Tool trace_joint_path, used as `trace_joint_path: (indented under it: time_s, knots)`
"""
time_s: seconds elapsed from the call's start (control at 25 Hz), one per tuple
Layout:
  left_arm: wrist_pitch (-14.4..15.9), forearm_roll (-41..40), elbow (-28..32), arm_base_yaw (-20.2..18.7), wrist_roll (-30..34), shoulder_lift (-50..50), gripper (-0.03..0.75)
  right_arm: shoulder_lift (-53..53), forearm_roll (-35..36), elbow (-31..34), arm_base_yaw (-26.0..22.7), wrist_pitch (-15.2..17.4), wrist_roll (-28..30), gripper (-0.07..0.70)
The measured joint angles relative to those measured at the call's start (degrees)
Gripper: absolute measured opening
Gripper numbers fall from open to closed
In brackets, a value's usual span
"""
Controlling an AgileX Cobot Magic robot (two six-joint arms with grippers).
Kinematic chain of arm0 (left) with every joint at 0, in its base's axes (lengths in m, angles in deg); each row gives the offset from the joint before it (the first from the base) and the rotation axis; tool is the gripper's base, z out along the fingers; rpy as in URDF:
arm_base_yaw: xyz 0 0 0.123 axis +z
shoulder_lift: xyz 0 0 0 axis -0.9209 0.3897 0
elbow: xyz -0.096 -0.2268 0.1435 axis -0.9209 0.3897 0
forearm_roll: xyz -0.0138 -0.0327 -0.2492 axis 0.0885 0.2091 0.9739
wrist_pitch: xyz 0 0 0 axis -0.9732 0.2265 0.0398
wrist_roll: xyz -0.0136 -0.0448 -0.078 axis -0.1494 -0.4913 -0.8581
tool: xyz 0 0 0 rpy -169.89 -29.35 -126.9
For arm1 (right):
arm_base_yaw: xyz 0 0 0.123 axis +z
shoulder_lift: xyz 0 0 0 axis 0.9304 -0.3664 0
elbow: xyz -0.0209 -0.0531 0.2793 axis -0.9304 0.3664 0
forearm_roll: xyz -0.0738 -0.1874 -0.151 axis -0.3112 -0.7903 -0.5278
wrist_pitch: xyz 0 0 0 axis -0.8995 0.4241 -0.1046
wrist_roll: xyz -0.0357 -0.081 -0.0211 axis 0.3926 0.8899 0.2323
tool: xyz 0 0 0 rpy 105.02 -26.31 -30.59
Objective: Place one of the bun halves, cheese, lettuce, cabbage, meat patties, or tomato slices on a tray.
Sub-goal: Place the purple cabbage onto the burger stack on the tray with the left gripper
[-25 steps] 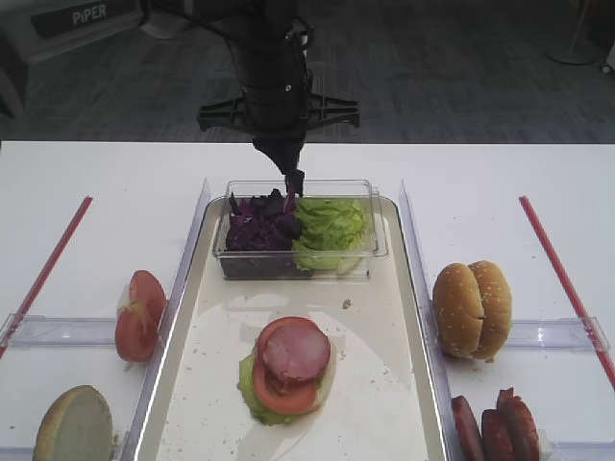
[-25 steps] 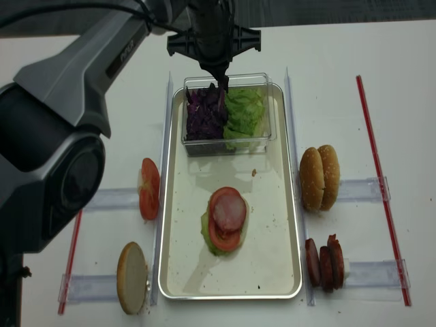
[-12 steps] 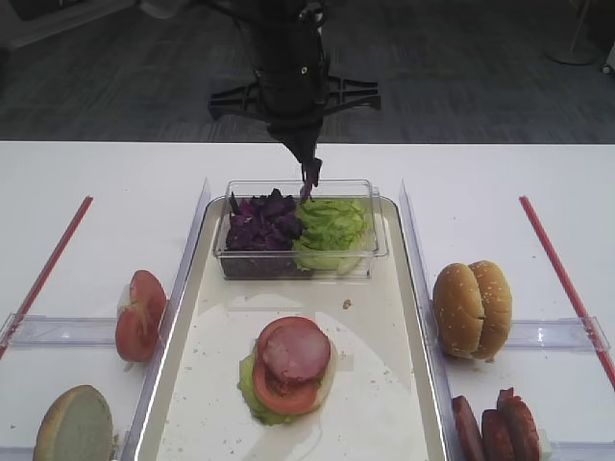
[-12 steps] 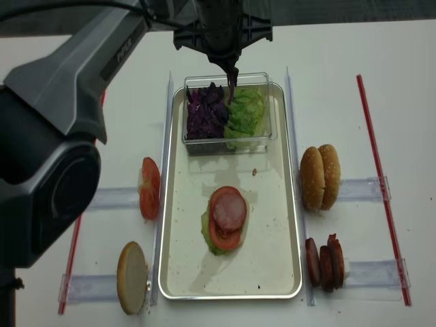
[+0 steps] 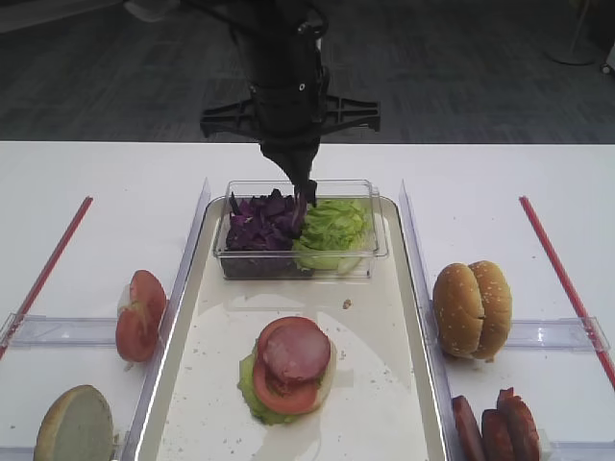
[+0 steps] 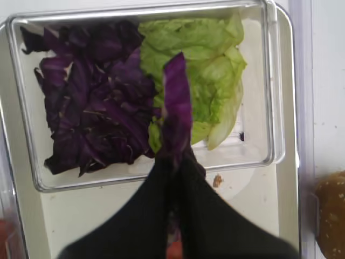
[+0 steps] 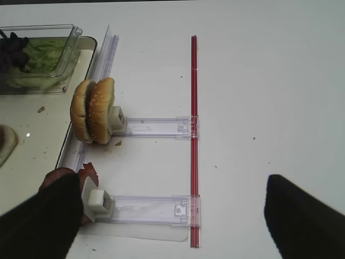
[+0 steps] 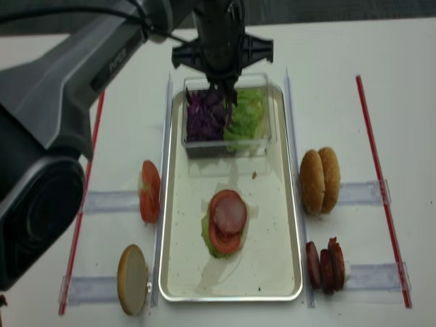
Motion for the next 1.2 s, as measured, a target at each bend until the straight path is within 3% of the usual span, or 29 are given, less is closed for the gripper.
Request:
trace_joint_path:
  time_s: [0.56, 1.04, 1.2]
  knots:
    - [-0.21, 0.21, 13.87, -1.5, -2.02, -8.33, -0.003, 0.0, 0.0, 0.0, 0.0, 0.0, 0.0, 0.692]
    - [-0.35, 1.69, 14.92, -6.27, -3.78, -8.46, -0.003, 0.0, 0.0, 0.0, 0.0, 0.0, 0.0, 0.692]
    - [-0.58, 2.26, 18.02, -7.43, -4.55, -8.69, -0.003, 0.0, 0.0, 0.0, 0.0, 0.0, 0.0, 0.692]
